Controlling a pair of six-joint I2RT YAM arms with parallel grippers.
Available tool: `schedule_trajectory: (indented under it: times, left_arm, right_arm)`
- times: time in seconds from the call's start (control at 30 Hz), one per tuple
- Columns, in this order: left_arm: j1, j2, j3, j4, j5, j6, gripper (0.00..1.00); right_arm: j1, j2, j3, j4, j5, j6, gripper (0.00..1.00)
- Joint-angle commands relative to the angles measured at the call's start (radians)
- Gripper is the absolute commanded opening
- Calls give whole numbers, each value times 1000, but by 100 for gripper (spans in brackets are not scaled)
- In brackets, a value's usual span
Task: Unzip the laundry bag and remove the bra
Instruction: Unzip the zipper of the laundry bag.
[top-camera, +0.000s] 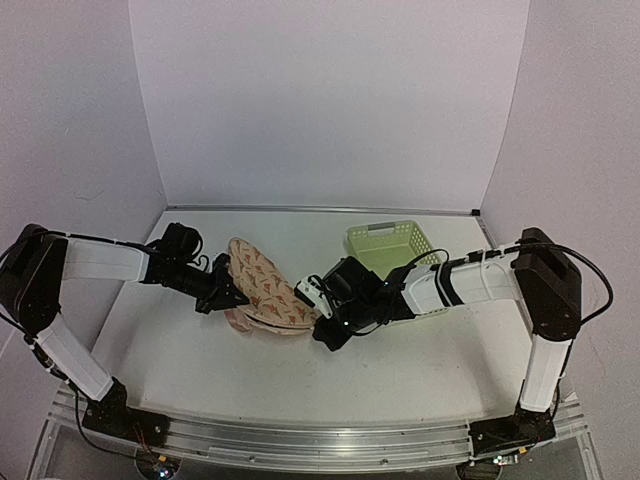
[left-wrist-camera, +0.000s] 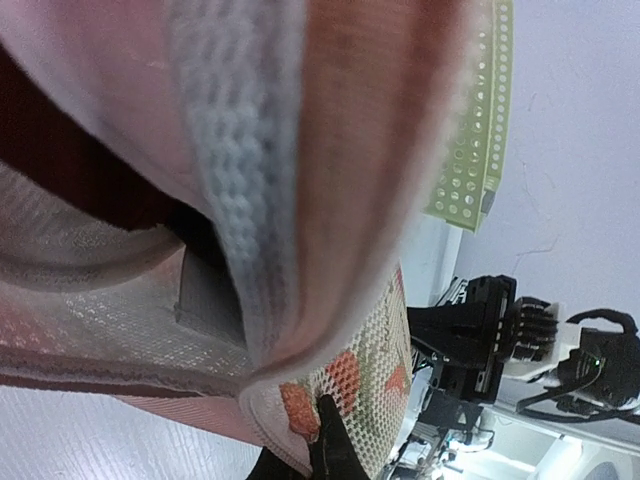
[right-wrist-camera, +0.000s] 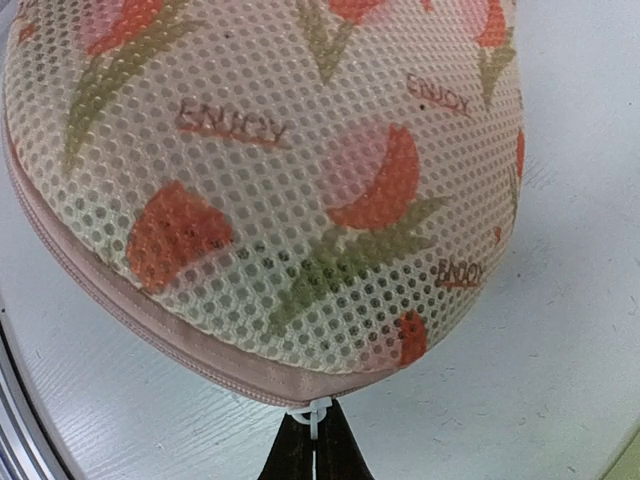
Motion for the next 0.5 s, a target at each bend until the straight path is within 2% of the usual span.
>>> schedule_trajectory:
  times: [0.0,0.2,0.47]
  left_arm:
    - [24,-49,59,-73,57,126,0]
    - [84,-17,81,-79,56,135,0]
    - [90,133,235,-82,78,155,0]
  right_arm:
    - [-40,-62,-25,49,-13,-46,0]
    - [-47,-98,-62,80,-34,-47,0]
    - [-20,-205,-177,121,-53,-11,0]
